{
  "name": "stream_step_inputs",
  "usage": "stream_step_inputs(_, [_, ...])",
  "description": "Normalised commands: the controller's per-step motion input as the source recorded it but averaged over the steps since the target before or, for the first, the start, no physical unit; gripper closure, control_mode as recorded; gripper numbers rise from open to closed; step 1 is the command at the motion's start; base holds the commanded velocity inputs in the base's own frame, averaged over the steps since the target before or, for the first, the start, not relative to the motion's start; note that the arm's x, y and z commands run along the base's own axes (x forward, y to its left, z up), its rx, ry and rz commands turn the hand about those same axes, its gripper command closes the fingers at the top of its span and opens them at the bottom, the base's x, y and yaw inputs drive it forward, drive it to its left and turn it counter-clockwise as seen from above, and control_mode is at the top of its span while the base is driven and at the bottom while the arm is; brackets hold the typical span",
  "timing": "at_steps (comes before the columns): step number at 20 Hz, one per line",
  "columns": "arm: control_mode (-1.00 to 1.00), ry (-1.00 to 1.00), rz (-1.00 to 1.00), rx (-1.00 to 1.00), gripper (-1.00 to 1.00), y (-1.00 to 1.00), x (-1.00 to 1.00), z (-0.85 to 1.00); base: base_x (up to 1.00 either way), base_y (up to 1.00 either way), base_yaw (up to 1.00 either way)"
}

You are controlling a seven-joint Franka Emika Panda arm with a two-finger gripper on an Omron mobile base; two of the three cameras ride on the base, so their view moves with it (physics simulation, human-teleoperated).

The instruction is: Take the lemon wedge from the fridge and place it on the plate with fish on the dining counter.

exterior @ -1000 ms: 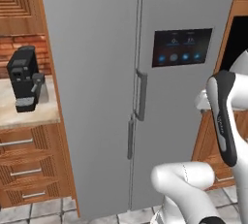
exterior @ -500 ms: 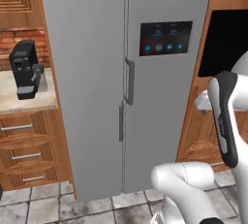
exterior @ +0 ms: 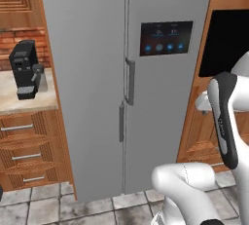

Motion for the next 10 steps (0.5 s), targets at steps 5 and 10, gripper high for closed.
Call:
stream_step_inputs(5, [-1.0, 0.0, 0.01, -0.01, -1.0, 0.16, -0.13, 0.0, 0.0, 0.0, 0.0])
stream_step_inputs(10, [-1.0, -0.15, 0.11, -0.09, -1.0, 0.97, 0.04, -0.2, 0.0, 0.0, 0.0])
